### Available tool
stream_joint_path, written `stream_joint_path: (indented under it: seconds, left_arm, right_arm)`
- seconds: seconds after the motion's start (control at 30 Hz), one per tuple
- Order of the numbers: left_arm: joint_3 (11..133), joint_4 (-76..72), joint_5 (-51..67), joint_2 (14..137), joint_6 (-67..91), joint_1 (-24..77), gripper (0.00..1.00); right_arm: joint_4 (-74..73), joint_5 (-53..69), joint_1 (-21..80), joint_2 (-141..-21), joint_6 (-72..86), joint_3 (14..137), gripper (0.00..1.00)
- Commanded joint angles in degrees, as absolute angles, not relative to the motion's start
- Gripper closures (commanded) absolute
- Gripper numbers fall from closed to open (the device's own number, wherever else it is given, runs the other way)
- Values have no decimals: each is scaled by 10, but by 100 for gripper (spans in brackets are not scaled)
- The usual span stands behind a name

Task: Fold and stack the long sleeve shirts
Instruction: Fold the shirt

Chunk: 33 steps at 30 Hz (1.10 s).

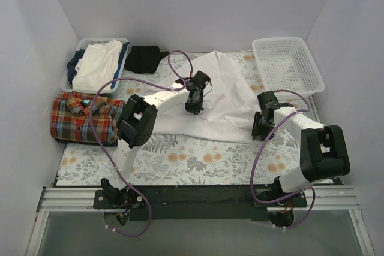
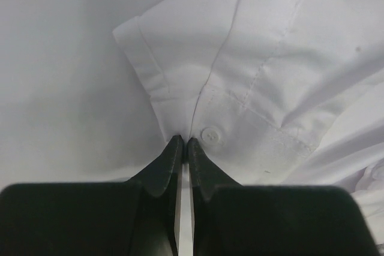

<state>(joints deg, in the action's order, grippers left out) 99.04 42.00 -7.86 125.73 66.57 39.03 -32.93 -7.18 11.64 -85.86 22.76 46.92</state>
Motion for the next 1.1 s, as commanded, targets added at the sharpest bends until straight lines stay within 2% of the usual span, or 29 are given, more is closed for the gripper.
stream_joint_path:
  seconds: [0.0,0.2,0.37,0.5,0.57,0.6,0.67,0.73,0.8,0.9,0.97,1.0,1.07]
  left_arm:
    - [997,461,-128,1252,657,392,100]
    - [1052,504,-216,1218,647,388,100]
    - [1097,479,-234,1176,605,377,100]
    - [1198,498,-244,1181,579,369,100]
    - [1200,492,-243,1167,575,364,99]
    - [1196,487,-241,1160,577,362,96]
    - [1180,485,-234,1148,580,359,81]
    - [1146,478,-230,1142,580,359,79]
    - [1117,470,-222,1138,579,358,72]
    - [1071,468,-209,1142,590,358,67]
    - [1047,469,-200,1141,599,358,58]
    - [1039,468,-198,1133,606,357,62]
    - [1002,466,-196,1120,615,354,61]
  right_arm:
    - [-318,-77,114,-871,235,471,55]
    - [-323,-94,114,-869,240,471,56]
    - [-324,-99,114,-867,243,469,57]
    - [-324,-99,113,-867,244,473,57]
    - [-327,-99,114,-867,243,475,57]
    - [-328,-99,114,-866,243,477,57]
    - [-331,-100,114,-867,243,482,57]
    - [-333,-101,114,-867,241,484,57]
    - [-335,-105,113,-870,240,488,57]
    - [-341,-112,113,-874,240,492,57]
    - [-346,-126,114,-879,239,494,57]
    - [-348,-133,113,-880,239,494,57]
    - [-353,-148,112,-883,239,496,57]
